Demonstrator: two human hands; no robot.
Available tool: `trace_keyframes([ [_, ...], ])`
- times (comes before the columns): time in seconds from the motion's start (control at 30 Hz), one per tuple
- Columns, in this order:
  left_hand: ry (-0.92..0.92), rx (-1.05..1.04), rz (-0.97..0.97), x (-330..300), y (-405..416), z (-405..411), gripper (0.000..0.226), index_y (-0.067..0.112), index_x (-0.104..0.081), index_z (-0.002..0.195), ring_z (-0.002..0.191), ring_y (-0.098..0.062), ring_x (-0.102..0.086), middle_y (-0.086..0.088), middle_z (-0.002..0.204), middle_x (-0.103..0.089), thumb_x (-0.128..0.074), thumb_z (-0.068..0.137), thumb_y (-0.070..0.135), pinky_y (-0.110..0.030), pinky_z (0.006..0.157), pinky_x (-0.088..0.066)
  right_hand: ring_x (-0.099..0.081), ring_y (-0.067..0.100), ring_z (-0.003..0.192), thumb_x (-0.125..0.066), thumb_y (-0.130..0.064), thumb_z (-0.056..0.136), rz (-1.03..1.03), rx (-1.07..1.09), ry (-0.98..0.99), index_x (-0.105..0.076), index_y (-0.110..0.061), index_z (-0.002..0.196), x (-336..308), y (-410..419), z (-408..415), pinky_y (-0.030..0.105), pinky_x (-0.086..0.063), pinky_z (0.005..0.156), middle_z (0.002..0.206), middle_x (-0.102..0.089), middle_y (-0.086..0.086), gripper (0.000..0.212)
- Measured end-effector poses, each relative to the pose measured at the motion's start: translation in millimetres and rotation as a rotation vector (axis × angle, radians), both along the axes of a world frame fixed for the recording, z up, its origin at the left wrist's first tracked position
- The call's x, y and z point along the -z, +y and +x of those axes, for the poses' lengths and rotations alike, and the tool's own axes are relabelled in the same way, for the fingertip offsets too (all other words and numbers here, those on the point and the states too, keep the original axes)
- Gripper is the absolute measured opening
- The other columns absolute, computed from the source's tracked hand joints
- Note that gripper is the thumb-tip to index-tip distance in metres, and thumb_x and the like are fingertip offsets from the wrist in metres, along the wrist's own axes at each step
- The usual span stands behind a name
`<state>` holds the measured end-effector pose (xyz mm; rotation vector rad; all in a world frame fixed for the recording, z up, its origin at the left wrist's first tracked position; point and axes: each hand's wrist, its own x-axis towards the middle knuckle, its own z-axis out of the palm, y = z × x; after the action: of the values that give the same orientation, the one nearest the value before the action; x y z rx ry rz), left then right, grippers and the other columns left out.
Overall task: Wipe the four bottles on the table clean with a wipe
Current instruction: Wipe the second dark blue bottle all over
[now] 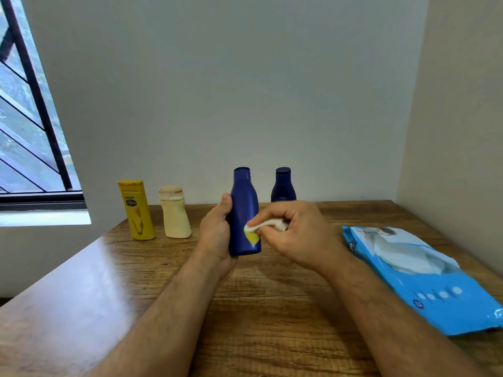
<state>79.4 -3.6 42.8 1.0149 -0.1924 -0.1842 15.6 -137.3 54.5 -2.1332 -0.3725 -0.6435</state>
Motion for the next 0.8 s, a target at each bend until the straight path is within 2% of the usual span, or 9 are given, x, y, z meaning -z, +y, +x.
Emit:
trace_keyframes([
  [0.1, -0.026, -0.051, -0.073, -0.9, 0.1, 3.0, 0.037, 0.013, -0.060, 0.127, 0.070, -0.021, -0.070, -0.010, 0.089, -0.074, -0.041, 0.105, 0.037, -0.035, 0.060, -0.058, -0.066, 0.009, 0.068, -0.075, -0.012, 0.082, -0.055, -0.065, 0.056, -0.079, -0.027, 0.086, 1.9, 1.8, 1.0, 0.013, -0.049, 0.057, 0.079, -0.073, -0.013, 0.016],
  [0.17, -0.066, -0.046, -0.068, -0.8, -0.7, 0.7, 0.032, 0.018, -0.059, 0.126, 0.067, -0.018, -0.070, -0.007, 0.086, -0.074, -0.038, 0.106, 0.032, -0.033, 0.058, -0.058, -0.065, 0.007, 0.066, -0.075, -0.012, 0.082, -0.033, -0.053, 0.052, -0.079, -0.027, 0.085, 0.7, 1.5, 0.3, 0.012, -0.047, 0.056, 0.078, -0.073, -0.013, 0.016],
  [0.3, -0.084, 0.136, 0.111, 4.3, -3.5, -6.7, 0.031, 0.020, -0.062, 0.123, 0.079, -0.023, -0.071, -0.012, 0.103, -0.075, -0.042, 0.105, 0.034, -0.039, 0.070, -0.058, -0.064, -0.005, 0.074, -0.073, -0.022, 0.087, 0.128, 0.154, -0.103, -0.077, -0.028, 0.094, -1.2, 0.5, 2.8, 0.007, -0.046, 0.057, 0.084, -0.071, -0.014, 0.010],
  [0.4, -0.093, 0.241, 0.165, 5.5, -6.6, -12.3, 0.031, 0.019, -0.061, 0.124, 0.070, -0.024, -0.066, -0.014, 0.094, -0.073, -0.042, 0.106, 0.035, -0.039, 0.067, -0.057, -0.063, -0.005, 0.078, -0.069, -0.027, 0.092, 0.222, 0.323, -0.252, -0.075, -0.026, 0.101, -2.5, -5.2, 7.3, 0.004, -0.044, 0.059, 0.088, -0.071, -0.012, 0.011],
  [0.53, -0.073, 0.216, 0.092, 4.5, -6.1, -8.5, 0.032, 0.019, -0.058, 0.127, 0.065, -0.022, -0.065, -0.013, 0.085, -0.073, -0.037, 0.107, 0.031, -0.038, 0.065, -0.056, -0.057, -0.001, 0.082, -0.065, -0.032, 0.093, 0.137, 0.491, -0.357, -0.071, -0.023, 0.105, -1.5, -10.1, 9.1, 0.007, -0.041, 0.067, 0.093, -0.062, -0.010, 0.016],
  [0.63, -0.043, 0.195, 0.039, 3.2, -3.7, -6.5, 0.033, 0.018, -0.059, 0.127, 0.064, -0.020, -0.065, -0.012, 0.086, -0.073, -0.037, 0.107, 0.031, -0.037, 0.064, -0.056, -0.054, -0.004, 0.087, -0.067, -0.029, 0.091, 0.059, 0.415, -0.321, -0.071, -0.026, 0.101, -0.7, -6.9, 8.9, 0.006, -0.042, 0.068, 0.097, -0.054, -0.012, 0.012],
  [0.73, -0.034, 0.168, 0.012, 3.6, -3.8, -5.6, 0.032, 0.019, -0.063, 0.123, 0.067, -0.018, -0.067, -0.011, 0.091, -0.075, -0.039, 0.106, 0.031, -0.038, 0.071, -0.057, -0.057, -0.003, 0.084, -0.071, -0.023, 0.088, -0.023, 0.270, -0.236, -0.072, -0.025, 0.097, 1.7, -2.5, 7.9, 0.006, -0.043, 0.066, 0.091, -0.059, -0.015, 0.010],
  [0.8, -0.039, 0.124, -0.011, 4.7, -2.6, -0.8, 0.032, 0.021, -0.065, 0.123, 0.078, -0.022, -0.071, -0.013, 0.098, -0.076, -0.039, 0.106, 0.033, -0.042, 0.079, -0.058, -0.061, 0.001, 0.078, -0.073, -0.019, 0.086, -0.020, 0.159, -0.156, -0.073, -0.025, 0.095, 1.2, -0.6, 4.8, 0.010, -0.047, 0.063, 0.085, -0.064, -0.015, 0.011],
])
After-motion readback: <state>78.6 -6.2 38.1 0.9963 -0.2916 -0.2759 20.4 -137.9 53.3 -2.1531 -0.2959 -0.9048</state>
